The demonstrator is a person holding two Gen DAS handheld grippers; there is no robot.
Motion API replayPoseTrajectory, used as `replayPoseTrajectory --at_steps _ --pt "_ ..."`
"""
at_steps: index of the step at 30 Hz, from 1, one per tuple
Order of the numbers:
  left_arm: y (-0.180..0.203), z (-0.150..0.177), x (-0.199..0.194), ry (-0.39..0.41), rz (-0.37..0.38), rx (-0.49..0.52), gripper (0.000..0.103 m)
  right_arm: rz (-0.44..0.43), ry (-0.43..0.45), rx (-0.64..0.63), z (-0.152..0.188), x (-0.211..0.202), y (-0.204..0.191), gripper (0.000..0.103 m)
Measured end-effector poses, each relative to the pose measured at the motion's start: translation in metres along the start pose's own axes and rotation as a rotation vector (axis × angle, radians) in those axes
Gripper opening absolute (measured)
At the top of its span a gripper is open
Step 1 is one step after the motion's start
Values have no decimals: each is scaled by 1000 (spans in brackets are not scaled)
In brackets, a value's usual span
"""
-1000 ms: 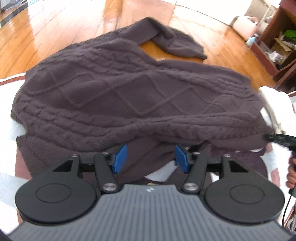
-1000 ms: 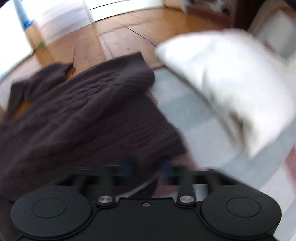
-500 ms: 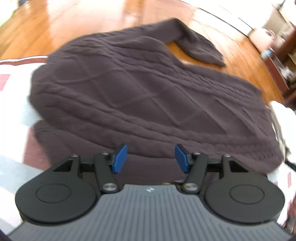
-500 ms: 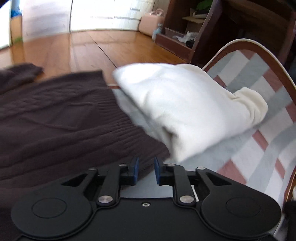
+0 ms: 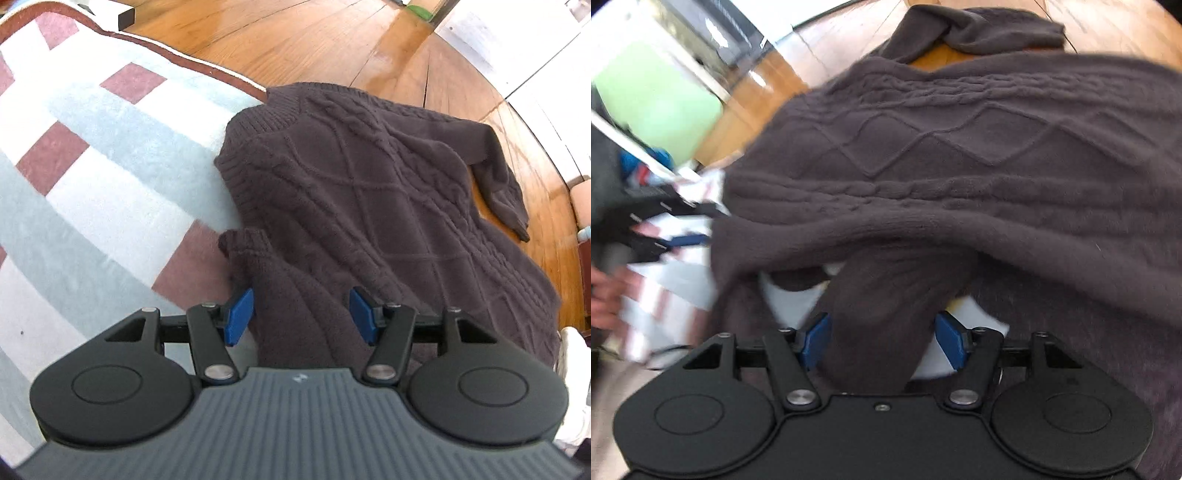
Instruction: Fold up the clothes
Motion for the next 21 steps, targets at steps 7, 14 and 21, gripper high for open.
replayPoseTrajectory --at_steps 7,14,21 --pt "5 4 4 -41 38 -1 61 80 236 -81 10 -107 0 11" --pt "23 11 14 -94 98 27 62 545 316 -85 3 -181 36 11" --pt "48 27 32 -118 34 156 63 730 229 -79 -12 -113 105 19"
Point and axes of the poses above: each gripper's, at about its wrist camera, not at the fingertips, and x roughly the way its jaws point, y to its right, z to its underside, the point moved 7 cm from there along x, roughly the way its jaws point, and after that the axes turned 1 degree about x, right-handed, at the moved point
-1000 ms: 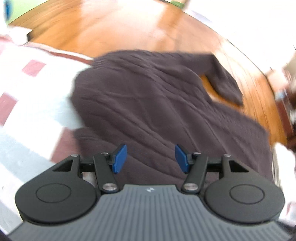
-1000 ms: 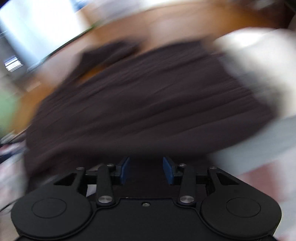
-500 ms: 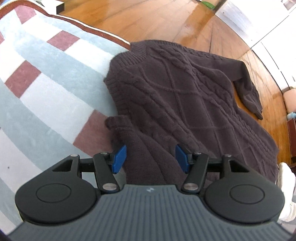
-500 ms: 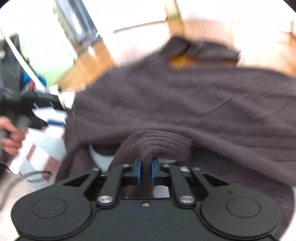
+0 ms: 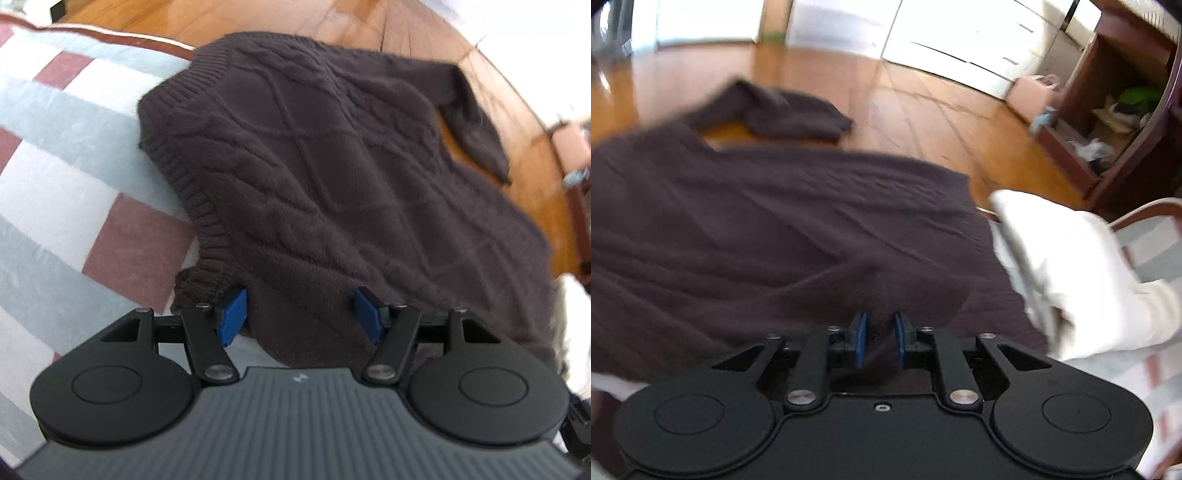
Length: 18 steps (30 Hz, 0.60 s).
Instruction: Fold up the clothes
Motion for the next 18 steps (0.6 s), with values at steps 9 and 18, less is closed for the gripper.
replayPoseTrajectory --at_steps 9,18 --pt "47 -3 -1 111 -51 217 12 -363 121 -93 52 -47 -10 61" --pt "58 -28 22 111 -15 214 11 -252 200 -508 46 -15 -61 17"
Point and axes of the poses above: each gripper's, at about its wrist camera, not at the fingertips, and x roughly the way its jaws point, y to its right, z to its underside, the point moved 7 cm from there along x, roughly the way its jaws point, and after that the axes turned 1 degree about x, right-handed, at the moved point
